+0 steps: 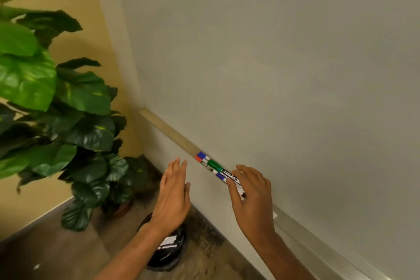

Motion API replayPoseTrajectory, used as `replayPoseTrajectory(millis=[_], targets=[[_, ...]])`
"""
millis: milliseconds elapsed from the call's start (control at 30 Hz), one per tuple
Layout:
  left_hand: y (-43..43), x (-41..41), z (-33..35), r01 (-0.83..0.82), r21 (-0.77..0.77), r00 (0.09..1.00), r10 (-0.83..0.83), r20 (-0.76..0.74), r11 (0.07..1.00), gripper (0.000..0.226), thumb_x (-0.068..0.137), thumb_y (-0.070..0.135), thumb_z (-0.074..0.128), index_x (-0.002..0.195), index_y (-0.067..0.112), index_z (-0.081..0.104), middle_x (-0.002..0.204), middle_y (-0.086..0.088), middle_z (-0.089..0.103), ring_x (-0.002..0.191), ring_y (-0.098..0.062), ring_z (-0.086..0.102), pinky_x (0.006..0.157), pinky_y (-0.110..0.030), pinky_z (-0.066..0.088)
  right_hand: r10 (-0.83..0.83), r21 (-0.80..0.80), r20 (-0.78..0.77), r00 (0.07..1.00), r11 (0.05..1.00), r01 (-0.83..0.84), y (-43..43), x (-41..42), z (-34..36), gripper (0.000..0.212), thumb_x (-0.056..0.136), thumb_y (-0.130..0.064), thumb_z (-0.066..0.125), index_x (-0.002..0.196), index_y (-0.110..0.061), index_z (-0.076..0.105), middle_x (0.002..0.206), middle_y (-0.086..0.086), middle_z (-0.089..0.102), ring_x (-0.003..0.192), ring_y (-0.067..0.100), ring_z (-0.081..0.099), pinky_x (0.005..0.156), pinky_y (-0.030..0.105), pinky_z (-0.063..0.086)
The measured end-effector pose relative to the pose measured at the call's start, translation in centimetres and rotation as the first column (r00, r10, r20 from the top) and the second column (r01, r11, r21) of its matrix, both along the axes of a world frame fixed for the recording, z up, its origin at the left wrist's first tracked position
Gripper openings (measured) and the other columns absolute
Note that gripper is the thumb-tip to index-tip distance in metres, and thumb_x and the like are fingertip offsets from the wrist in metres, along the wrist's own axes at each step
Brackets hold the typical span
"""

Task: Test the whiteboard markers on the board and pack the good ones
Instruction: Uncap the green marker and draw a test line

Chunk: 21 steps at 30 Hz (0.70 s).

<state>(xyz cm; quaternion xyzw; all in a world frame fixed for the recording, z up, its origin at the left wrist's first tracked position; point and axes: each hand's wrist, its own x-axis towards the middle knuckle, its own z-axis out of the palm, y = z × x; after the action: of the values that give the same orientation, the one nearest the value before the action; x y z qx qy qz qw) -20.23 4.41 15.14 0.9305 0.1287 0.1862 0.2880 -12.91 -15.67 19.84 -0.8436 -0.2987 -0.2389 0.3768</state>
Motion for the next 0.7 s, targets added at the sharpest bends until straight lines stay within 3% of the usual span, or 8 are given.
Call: replayPoseTrajectory(millis=[100,200,300,467,633,700], targets=[[3.2,-2.7,-4.0,-0.074,0.078,0.988,0.084,-0.130,0.994,0.062,0.109,0.025,0.035,0.163,0.016,0.007,0.170,-0.002,-0.008,0.155,-0.013,-0.020,0.128,-0.048,0.004,0.051,-0.052,-0.070,0.996,0.997,-0.054,2.6,-0.8,-3.2,0.025,0.092,-0.023,0.072,0.117,-0.020,0.067,0.121,-0.003,0.068,0.114,0.018,0.060,0.091,0.042,0.052],[5.4,-5.1,-6.8,-0.125,0.160,0.965,0.158,-0.211,0.979,0.067,0.107,0.049,0.019,0.163,0.015,0.006,0.170,-0.004,-0.008,0.154,-0.011,-0.023,0.127,-0.036,-0.010,0.083,-0.111,-0.114,0.990,0.989,-0.096,4.9,-1.6,-6.4,0.022,0.095,-0.027,0.066,0.114,-0.018,0.070,0.118,-0.002,0.069,0.113,0.017,0.061,0.094,0.034,0.050],[6.9,-6.8,-8.6,-0.140,0.188,0.948,0.186,-0.257,0.972,0.074,0.104,0.057,0.011,0.163,0.014,0.005,0.170,-0.004,-0.007,0.154,-0.012,-0.023,0.124,-0.030,-0.017,0.129,-0.149,-0.153,0.980,0.977,-0.152,7.0,-2.2,-9.3,0.021,0.092,-0.020,0.071,0.112,-0.016,0.070,0.116,0.000,0.069,0.107,0.018,0.063,0.087,0.035,0.052],[9.2,-8.6,-11.2,-0.151,0.181,0.922,0.205,-0.329,0.972,0.073,0.102,0.057,0.004,0.162,0.016,-0.003,0.169,-0.003,-0.015,0.152,-0.011,-0.028,0.124,-0.031,-0.018,0.169,-0.217,-0.212,0.963,0.952,-0.215,10.5,-2.8,-13.6,0.021,0.092,-0.022,0.066,0.110,-0.014,0.071,0.112,0.002,0.070,0.103,0.021,0.065,0.081,0.038,0.055],[11.2,-9.9,-13.3,-0.174,0.148,0.907,0.217,-0.361,0.974,0.066,0.105,0.046,0.007,0.162,0.014,-0.001,0.169,-0.005,-0.013,0.155,-0.016,-0.022,0.128,-0.042,-0.004,0.192,-0.289,-0.245,0.950,0.921,-0.261,13.5,-3.1,-16.4,0.031,0.097,-0.033,0.051,0.110,-0.015,0.072,0.111,0.002,0.070,0.101,0.021,0.065,0.080,0.038,0.054],[11.7,-10.3,-13.9,-0.181,0.132,0.905,0.218,-0.364,0.974,0.065,0.105,0.043,0.009,0.162,0.013,-0.001,0.169,-0.005,-0.013,0.155,-0.016,-0.022,0.128,-0.040,-0.006,0.193,-0.313,-0.258,0.947,0.910,-0.271,14.7,-3.0,-17.4,0.030,0.097,-0.032,0.052,0.110,-0.015,0.072,0.110,0.002,0.071,0.101,0.021,0.065,0.079,0.039,0.054]])
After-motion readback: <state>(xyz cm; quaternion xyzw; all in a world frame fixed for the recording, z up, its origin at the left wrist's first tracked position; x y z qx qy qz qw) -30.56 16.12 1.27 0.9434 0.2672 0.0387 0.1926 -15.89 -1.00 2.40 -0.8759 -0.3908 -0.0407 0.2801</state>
